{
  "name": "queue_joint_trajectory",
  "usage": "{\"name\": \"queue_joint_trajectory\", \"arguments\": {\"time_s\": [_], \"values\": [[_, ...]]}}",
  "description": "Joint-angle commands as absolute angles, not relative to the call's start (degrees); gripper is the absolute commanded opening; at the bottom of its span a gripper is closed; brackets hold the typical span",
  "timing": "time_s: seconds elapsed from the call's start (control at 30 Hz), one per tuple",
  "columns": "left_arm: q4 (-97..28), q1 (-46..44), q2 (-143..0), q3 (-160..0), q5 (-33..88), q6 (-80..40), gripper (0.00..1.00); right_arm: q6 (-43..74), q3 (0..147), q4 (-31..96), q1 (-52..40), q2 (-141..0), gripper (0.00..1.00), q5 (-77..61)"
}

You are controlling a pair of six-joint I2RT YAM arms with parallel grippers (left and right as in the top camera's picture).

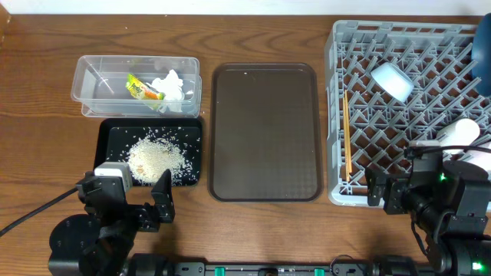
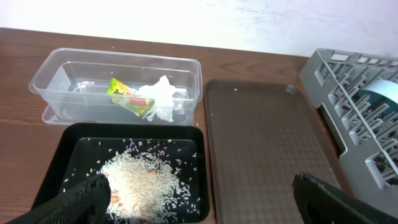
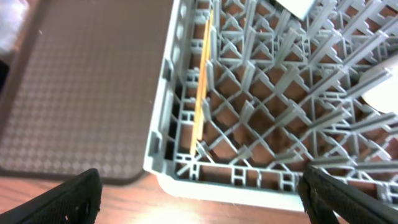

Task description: Sort waste into correct bins and load items into the dishwasher rack

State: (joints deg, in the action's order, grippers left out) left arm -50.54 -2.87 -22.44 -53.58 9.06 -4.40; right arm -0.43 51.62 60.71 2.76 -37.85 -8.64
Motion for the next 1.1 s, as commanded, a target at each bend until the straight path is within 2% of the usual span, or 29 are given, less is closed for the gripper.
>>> {"name": "queue_joint_trajectory", "arguments": {"time_s": [0.0, 0.2, 0.37, 0.8, 0.93, 1.07], "values": [[-50.48, -2.81, -22.35, -53.08, 8.99, -3.62, 0.96, -4.25, 51.33, 61.36, 2.22, -37.78, 0.99, -2.59], [-50.48, -2.81, -22.35, -53.08, 8.99, -3.62, 0.97, -4.19, 51.18, 59.55, 1.69, -34.76, 0.99, -2.39], [-50.48, -2.81, -22.35, -53.08, 8.99, -3.62, 0.96, -4.21, 48.03, 51.64, 0.8, -28.12, 0.99, -2.42], [-50.48, -2.81, -22.35, -53.08, 9.02, -3.62, 0.96, -4.12, 15.7, 15.94, -1.96, -1.1, 0.99, -3.53], [-50.48, -2.81, -22.35, -53.08, 8.99, -3.62, 0.96, -4.14, 8.27, 6.46, -1.93, -0.47, 0.99, -3.44], [-50.48, -2.81, -22.35, -53.08, 8.99, -3.62, 0.97, -4.36, 2.66, 4.56, -1.91, -0.32, 0.99, -1.93]]}}
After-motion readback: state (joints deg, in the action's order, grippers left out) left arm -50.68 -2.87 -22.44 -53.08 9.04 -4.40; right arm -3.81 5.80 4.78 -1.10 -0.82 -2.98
